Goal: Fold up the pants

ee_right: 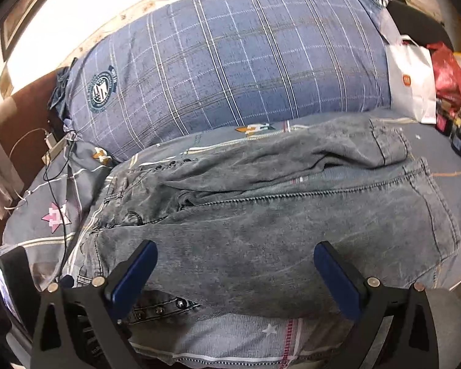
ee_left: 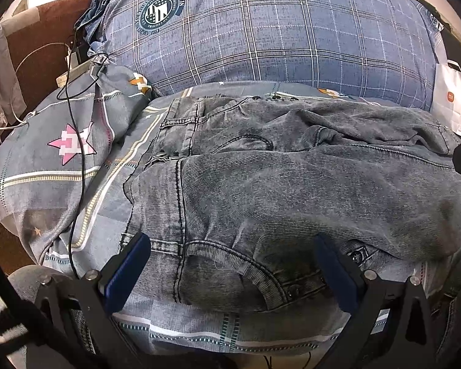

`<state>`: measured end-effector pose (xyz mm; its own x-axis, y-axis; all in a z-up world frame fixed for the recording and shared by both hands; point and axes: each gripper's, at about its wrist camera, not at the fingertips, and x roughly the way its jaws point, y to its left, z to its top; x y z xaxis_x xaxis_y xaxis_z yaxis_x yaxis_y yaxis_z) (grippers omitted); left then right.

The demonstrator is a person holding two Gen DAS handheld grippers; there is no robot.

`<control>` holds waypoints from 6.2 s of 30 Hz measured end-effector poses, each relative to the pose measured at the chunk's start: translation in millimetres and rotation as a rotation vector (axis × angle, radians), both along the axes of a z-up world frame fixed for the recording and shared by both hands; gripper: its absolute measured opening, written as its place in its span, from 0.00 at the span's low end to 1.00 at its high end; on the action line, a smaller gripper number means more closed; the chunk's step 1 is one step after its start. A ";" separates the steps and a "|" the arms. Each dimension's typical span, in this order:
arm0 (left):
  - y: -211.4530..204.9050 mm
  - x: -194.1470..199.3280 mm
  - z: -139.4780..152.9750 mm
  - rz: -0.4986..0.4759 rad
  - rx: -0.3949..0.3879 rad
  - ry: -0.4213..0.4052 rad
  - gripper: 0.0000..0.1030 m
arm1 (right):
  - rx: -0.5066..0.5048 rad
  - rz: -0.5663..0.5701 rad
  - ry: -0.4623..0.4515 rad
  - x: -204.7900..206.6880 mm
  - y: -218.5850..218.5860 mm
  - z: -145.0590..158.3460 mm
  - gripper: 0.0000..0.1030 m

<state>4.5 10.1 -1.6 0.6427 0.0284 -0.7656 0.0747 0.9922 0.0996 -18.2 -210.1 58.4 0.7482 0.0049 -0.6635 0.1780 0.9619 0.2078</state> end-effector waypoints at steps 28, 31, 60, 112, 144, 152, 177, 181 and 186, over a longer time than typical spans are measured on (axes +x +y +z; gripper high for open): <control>-91.8 89.8 64.2 -0.180 -0.139 0.068 1.00 | 0.093 0.088 0.062 66.6 -105.4 57.0 1.00; -117.9 113.8 54.5 -0.217 -0.210 0.157 1.00 | 0.103 0.065 0.117 81.7 -136.6 53.0 1.00; -255.9 221.8 29.3 -0.313 -0.328 0.443 1.00 | 0.206 0.012 0.318 230.4 -326.3 4.5 0.04; -276.2 238.3 7.0 -0.265 -0.358 0.515 1.00 | 0.368 -0.016 0.385 232.7 -355.0 -37.4 0.10; -243.8 154.5 69.9 -0.212 -0.599 0.447 0.06 | 0.367 0.216 -0.024 36.6 -285.0 52.1 0.09; -230.4 97.1 -16.0 -0.166 -0.612 0.614 0.06 | 0.453 0.151 0.085 -6.3 -285.3 -3.4 0.09; -256.8 71.8 -45.3 -0.296 -0.540 0.647 0.20 | 0.710 -0.088 0.042 -0.3 -305.5 -38.8 0.77; -260.0 68.9 -43.5 -0.330 -0.564 0.644 0.45 | 0.649 -0.108 0.054 -10.4 -290.4 -29.5 0.79; -272.5 65.2 -38.8 -0.339 -0.483 0.626 0.46 | 0.687 -0.201 0.204 -8.8 -290.2 -49.5 0.72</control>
